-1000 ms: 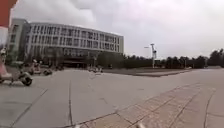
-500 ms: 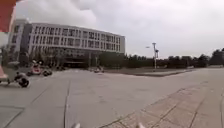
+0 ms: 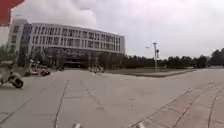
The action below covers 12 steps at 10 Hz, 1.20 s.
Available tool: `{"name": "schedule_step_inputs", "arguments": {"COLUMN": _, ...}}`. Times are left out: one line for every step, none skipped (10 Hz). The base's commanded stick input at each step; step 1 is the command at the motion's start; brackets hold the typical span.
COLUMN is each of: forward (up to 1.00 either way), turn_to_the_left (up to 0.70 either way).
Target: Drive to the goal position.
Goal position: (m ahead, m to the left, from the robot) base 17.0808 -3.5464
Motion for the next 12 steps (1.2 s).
{"name": "schedule_step_inputs", "arguments": {"forward": 0.50, "turn_to_the_left": 0.25}}
{"name": "schedule_step_inputs", "arguments": {"forward": 0.50, "turn_to_the_left": 0.25}}
{"name": "schedule_step_inputs", "arguments": {"forward": 0.50, "turn_to_the_left": 0.25}}
{"name": "schedule_step_inputs", "arguments": {"forward": 0.50, "turn_to_the_left": 0.25}}
{"name": "schedule_step_inputs", "arguments": {"forward": 0.50, "turn_to_the_left": 0.25}}
{"name": "schedule_step_inputs", "arguments": {"forward": 0.50, "turn_to_the_left": 0.25}}
{"name": "schedule_step_inputs", "arguments": {"forward": 0.50, "turn_to_the_left": 0.25}}
{"name": "schedule_step_inputs", "arguments": {"forward": 0.50, "turn_to_the_left": 0.25}}
{"name": "schedule_step_inputs", "arguments": {"forward": 0.50, "turn_to_the_left": 0.25}}
{"name": "schedule_step_inputs", "arguments": {"forward": 0.50, "turn_to_the_left": 0.25}}
{"name": "schedule_step_inputs", "arguments": {"forward": 0.50, "turn_to_the_left": 0.25}}
{"name": "schedule_step_inputs", "arguments": {"forward": 0.50, "turn_to_the_left": 0.24}}
